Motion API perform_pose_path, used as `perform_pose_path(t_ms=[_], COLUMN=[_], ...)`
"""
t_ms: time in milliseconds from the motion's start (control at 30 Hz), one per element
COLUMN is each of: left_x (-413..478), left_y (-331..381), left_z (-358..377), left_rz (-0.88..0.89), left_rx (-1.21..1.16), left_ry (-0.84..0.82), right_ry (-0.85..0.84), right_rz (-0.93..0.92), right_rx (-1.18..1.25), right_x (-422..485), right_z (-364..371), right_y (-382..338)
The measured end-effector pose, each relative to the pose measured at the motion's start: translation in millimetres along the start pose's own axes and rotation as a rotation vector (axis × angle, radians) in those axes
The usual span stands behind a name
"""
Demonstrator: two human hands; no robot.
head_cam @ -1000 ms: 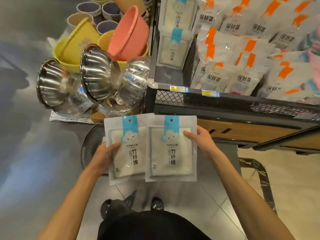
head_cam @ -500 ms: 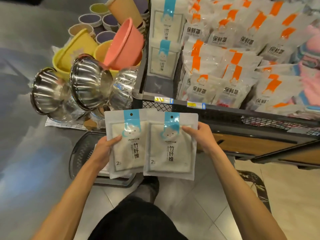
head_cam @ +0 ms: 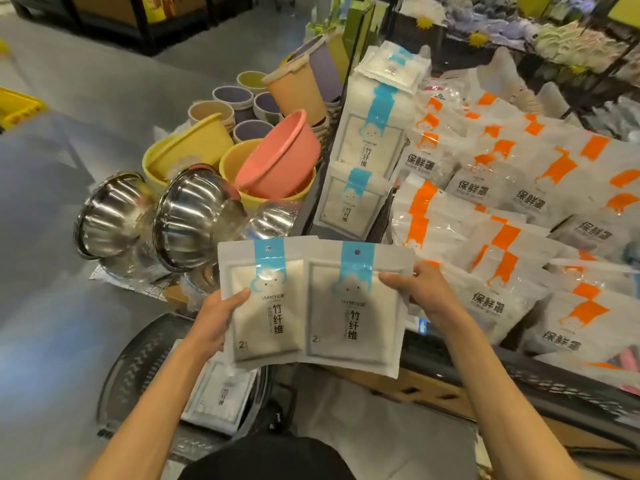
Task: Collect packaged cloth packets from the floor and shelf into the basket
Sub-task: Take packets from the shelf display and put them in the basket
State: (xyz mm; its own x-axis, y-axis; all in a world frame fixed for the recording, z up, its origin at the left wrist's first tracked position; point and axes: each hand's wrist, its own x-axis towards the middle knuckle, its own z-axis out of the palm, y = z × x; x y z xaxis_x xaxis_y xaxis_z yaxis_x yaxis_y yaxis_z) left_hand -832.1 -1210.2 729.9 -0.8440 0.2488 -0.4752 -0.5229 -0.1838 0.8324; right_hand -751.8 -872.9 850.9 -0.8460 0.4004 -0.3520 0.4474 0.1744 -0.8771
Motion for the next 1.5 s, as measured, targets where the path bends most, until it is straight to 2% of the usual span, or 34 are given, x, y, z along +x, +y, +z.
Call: perform_pose_path(t_ms=[233, 567, 767, 1000, 1200, 1300, 1500], left_x=[26, 57, 71, 87, 102, 111, 120], left_y=[25, 46, 55, 67, 70, 69, 61], left_z=[2, -21, -18, -1, 10, 13, 21], left_rz=[0.03, 0.073, 0.093, 0.107, 0.105, 0.088, 0.076], left_rx=[-0.069, -0.126, -0.135, -0.154, -0.176, -0.183, -0.21], left_ry=[0.096, 0.28, 0.296, 0.287, 0.281, 0.292, 0.302], right_ry=[0.048, 0.222, 0.352, 0.369, 0.402, 0.435, 0.385], right_rz=[-0.104, -0.227, -0.216, -0.127, -0.127, -0.048, -0.026], right_rx=[0.012, 0.025, 0.001, -0.101, -0.105, -0.107, -0.233], right_x=[60, 155, 211, 258, 276, 286, 290], right_z=[-16, -17, 16, 42, 54, 61, 65], right_y=[-41, -83, -87, -69, -56, -52, -44])
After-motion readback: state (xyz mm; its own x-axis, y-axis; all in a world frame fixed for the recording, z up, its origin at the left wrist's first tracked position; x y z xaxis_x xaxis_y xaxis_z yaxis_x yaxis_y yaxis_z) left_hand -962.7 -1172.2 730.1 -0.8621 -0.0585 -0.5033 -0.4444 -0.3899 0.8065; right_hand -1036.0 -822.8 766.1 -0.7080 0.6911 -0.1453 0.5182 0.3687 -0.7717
